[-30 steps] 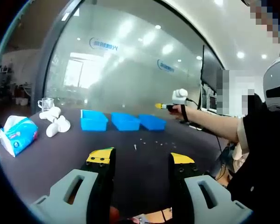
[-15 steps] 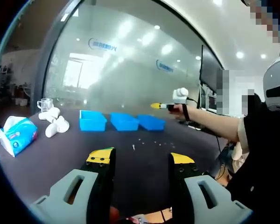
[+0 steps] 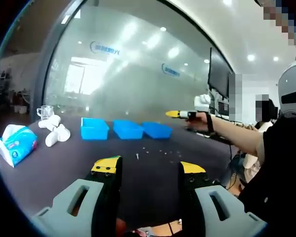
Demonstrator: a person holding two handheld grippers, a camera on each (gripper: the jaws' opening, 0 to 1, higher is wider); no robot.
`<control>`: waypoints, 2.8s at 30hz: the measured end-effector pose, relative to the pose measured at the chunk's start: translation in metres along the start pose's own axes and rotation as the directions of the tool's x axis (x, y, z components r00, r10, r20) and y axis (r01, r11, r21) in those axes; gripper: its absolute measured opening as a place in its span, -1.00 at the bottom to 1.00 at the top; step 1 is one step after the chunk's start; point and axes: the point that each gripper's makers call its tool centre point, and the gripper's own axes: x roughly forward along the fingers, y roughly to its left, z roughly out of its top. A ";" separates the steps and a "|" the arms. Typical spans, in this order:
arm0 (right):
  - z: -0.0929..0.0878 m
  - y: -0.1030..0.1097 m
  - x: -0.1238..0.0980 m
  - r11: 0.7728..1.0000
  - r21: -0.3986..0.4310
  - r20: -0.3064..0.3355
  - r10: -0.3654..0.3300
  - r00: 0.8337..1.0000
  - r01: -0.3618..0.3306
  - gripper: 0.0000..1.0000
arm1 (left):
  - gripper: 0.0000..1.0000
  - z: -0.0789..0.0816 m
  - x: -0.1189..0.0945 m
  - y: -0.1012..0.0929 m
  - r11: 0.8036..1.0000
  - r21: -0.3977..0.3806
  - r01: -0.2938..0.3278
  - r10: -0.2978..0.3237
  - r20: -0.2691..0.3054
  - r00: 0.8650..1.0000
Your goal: Sort the screws, nuts, and washers into the corresponding bins
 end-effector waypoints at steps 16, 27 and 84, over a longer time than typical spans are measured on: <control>0.007 0.033 -0.119 0.996 0.017 0.065 0.081 0.995 -0.083 -0.64 | -0.13 0.003 0.009 -0.019 0.999 0.019 0.050 -0.050 -0.005 0.999; 0.009 0.032 -0.152 0.996 -0.088 0.053 0.037 0.998 -0.033 -0.64 | -0.13 0.004 0.010 -0.023 0.997 0.031 0.064 -0.064 -0.012 0.998; -0.047 0.086 -0.159 0.846 -0.377 -0.363 0.241 0.900 -0.378 -0.45 | -0.13 -0.005 0.007 -0.026 0.997 0.048 0.062 -0.061 -0.027 0.998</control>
